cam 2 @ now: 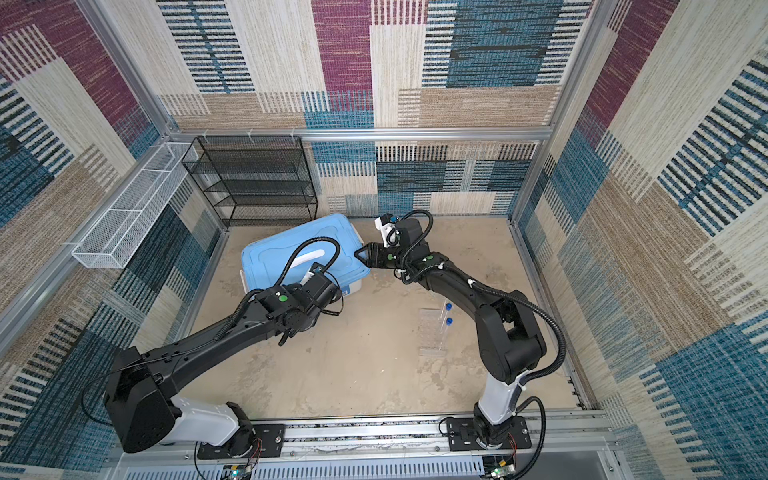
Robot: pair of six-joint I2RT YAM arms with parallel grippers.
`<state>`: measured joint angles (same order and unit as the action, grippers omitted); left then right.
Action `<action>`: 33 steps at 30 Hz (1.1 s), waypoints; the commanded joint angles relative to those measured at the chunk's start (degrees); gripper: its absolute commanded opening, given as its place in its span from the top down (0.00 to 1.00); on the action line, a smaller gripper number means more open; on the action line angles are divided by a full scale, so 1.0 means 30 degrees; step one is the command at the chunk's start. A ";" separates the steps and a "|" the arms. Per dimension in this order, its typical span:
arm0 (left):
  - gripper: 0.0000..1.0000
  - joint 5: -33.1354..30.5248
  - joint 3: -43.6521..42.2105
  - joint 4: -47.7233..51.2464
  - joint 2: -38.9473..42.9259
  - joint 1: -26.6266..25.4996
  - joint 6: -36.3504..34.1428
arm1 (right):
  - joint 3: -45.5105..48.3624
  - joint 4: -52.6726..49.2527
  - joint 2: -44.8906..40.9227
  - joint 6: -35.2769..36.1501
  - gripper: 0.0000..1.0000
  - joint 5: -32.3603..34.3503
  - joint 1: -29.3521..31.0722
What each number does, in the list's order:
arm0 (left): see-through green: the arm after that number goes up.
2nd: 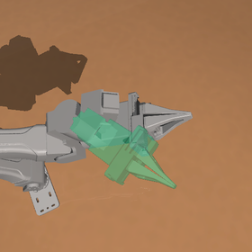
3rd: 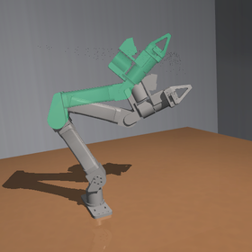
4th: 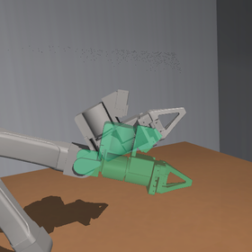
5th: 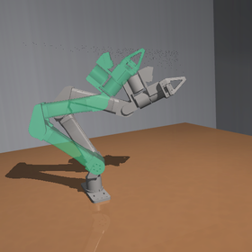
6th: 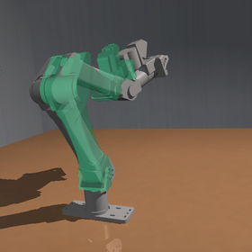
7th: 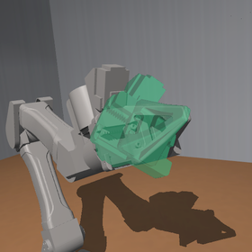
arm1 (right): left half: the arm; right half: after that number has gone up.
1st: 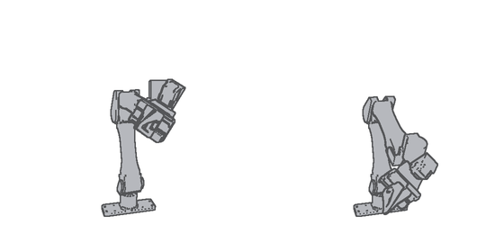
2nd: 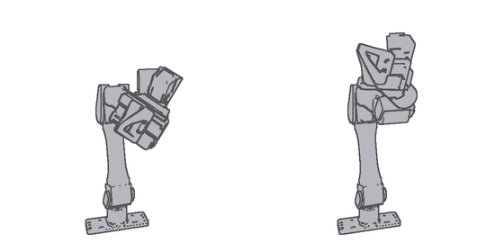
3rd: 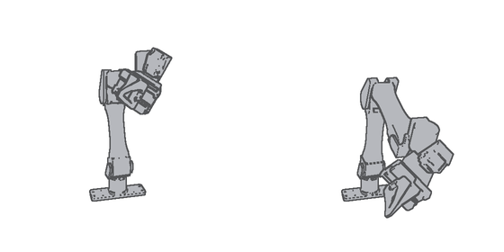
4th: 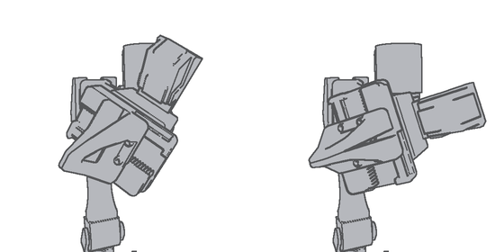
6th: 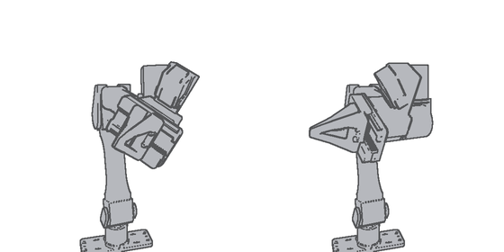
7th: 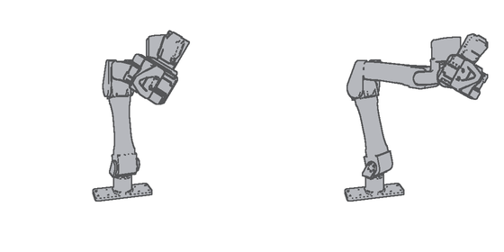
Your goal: Organize the chemistry lab equipment
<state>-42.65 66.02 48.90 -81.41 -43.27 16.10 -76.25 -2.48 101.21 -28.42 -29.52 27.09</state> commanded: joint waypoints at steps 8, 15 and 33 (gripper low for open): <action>0.27 0.1437 0.0629 -0.0307 0.0442 0.0359 -0.0335 | -0.2211 -0.1199 0.1120 0.0832 0.38 0.0900 0.0052; 0.26 0.3094 0.0632 -0.0024 0.0668 0.0402 0.0520 | -0.3789 -0.1636 0.2589 0.1330 0.38 0.0963 0.0081; 0.21 0.9854 0.2090 -0.0559 0.4585 0.7677 0.2196 | -0.7229 -0.4161 0.5069 0.2809 0.40 0.2261 0.0053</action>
<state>-16.95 72.90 48.66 -68.86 -23.20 20.05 -96.71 -13.37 115.94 -20.95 -23.42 27.27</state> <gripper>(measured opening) 0.771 0.600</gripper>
